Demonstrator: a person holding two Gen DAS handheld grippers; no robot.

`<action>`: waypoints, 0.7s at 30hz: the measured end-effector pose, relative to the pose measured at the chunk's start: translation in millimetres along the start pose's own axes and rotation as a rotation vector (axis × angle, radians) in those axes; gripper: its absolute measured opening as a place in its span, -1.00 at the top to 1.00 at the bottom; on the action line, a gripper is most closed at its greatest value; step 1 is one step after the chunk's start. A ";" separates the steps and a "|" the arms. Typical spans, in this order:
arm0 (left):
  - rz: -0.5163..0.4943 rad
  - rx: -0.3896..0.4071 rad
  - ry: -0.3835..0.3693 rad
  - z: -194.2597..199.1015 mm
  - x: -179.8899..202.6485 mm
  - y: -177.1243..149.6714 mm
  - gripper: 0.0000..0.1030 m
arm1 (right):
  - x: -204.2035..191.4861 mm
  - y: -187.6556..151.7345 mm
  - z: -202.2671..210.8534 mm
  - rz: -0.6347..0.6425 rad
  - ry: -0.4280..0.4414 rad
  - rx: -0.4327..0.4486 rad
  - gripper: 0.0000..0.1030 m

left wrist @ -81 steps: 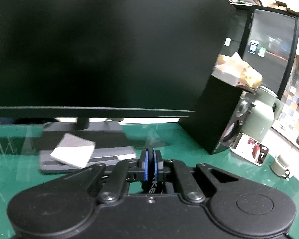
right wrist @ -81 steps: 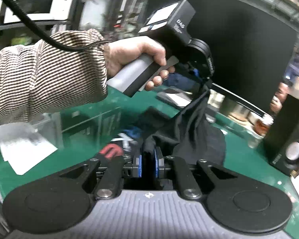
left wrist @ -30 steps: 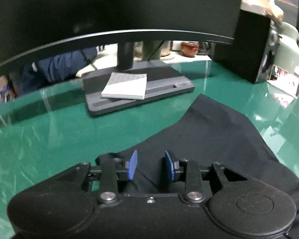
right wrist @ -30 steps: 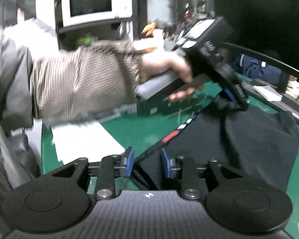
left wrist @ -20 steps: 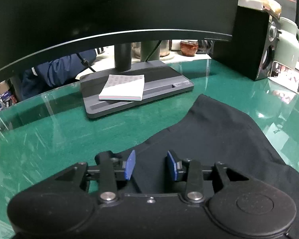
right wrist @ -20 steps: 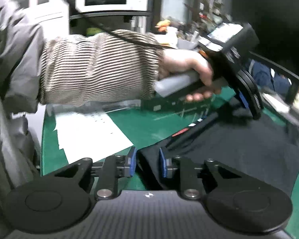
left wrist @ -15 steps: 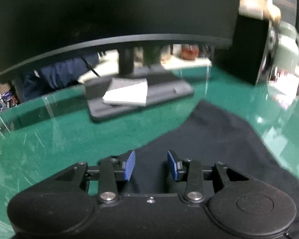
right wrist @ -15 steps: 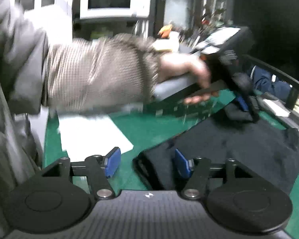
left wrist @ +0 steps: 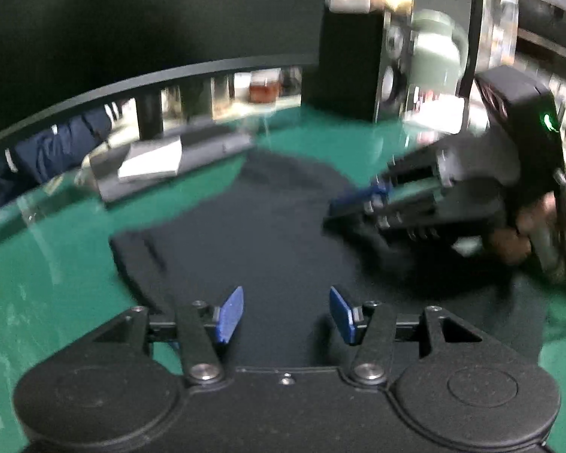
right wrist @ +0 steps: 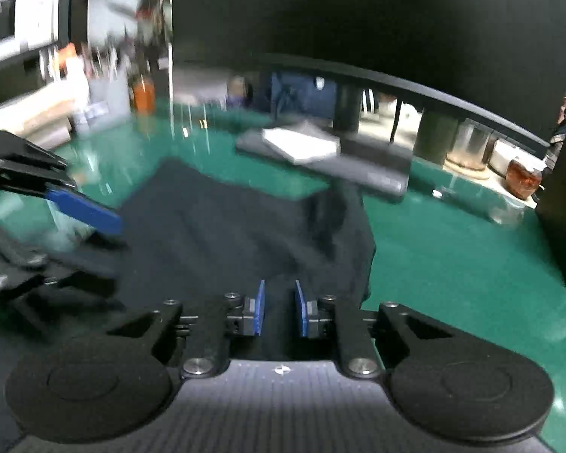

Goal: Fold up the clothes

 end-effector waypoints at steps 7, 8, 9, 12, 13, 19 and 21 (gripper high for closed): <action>-0.028 0.058 -0.048 -25.8 42.0 22.7 -0.45 | 22.7 -9.4 5.0 0.095 -0.150 0.011 0.80; -0.052 0.066 -0.054 -30.9 50.8 27.7 -0.45 | 31.2 -11.4 6.8 0.103 -0.200 0.014 0.80; -0.055 0.071 -0.060 -34.5 55.2 31.3 -0.44 | 39.4 -12.6 8.7 0.096 -0.226 0.014 0.80; -0.009 0.103 -0.032 -41.4 45.6 49.9 -0.34 | 58.6 -14.7 26.7 0.033 -0.224 0.035 0.78; 0.005 0.117 -0.013 -40.8 40.4 53.6 -0.34 | 62.4 -16.7 38.1 0.012 -0.210 0.051 0.77; 0.165 0.178 0.027 -47.8 -15.2 78.6 -0.24 | 21.4 -65.3 122.4 -0.004 0.105 0.084 0.77; 0.147 0.145 0.017 -62.9 -17.2 84.3 -0.14 | -0.9 -80.0 127.0 0.018 0.191 0.061 0.77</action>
Point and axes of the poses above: each gripper's, at about its wrist camera, not at the fingertips, and z roughly against the way its jaws point, x to its right, y to its top, the point moved 2 cm from there along -z, roughly the way its jaws point, and after that the axes turned 13 degrees about -z, right-handed, at the moved point
